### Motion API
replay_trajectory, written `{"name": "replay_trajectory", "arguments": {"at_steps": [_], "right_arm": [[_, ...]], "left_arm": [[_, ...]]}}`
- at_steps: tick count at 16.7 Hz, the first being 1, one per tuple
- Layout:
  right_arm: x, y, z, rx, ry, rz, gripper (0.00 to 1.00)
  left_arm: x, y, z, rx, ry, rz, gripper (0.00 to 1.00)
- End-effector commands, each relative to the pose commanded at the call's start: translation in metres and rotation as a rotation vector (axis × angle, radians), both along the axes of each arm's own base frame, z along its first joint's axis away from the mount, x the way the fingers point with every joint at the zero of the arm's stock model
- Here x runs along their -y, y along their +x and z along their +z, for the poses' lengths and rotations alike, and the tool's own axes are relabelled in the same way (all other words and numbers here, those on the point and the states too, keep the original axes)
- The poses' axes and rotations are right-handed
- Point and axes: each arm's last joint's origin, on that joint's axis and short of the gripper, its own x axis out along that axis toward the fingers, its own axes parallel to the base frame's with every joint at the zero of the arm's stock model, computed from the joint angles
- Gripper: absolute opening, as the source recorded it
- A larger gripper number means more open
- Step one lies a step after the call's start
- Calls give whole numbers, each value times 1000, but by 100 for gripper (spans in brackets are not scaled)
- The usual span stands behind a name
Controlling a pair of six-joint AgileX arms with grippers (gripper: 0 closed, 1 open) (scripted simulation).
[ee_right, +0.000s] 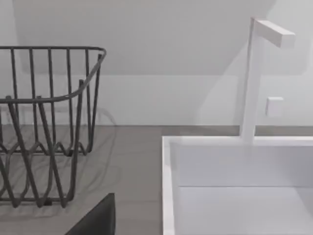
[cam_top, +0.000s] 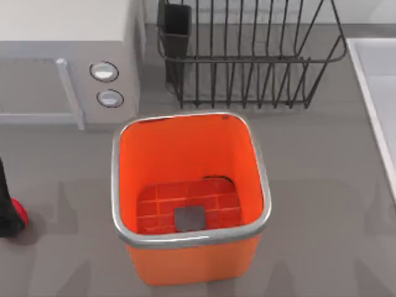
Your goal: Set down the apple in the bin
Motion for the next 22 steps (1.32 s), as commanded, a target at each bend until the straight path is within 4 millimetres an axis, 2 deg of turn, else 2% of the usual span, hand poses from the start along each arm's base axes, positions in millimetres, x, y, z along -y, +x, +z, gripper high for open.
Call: {"name": "replay_trajectory", "arguments": {"at_steps": [5,10,13,15,19,22], "right_arm": [[0,0,0,0,0,0,100],[0,0,0,0,0,0,100],[0,0,0,0,0,0,100],[0,0,0,0,0,0,100],[0,0,0,0,0,0,100],[0,0,0,0,0,0,100]], "left_arm": [[0,1,9,-65,44,-2,100],[-1,16,41,-361,213,-36,100],[-2,45,55,-645,328,-106,100],[-2,74,55,-856,394,-179,100],[-5,129,39,-1212,484,-350,100],[-7,157,26,-1384,519,-462,100]]}}
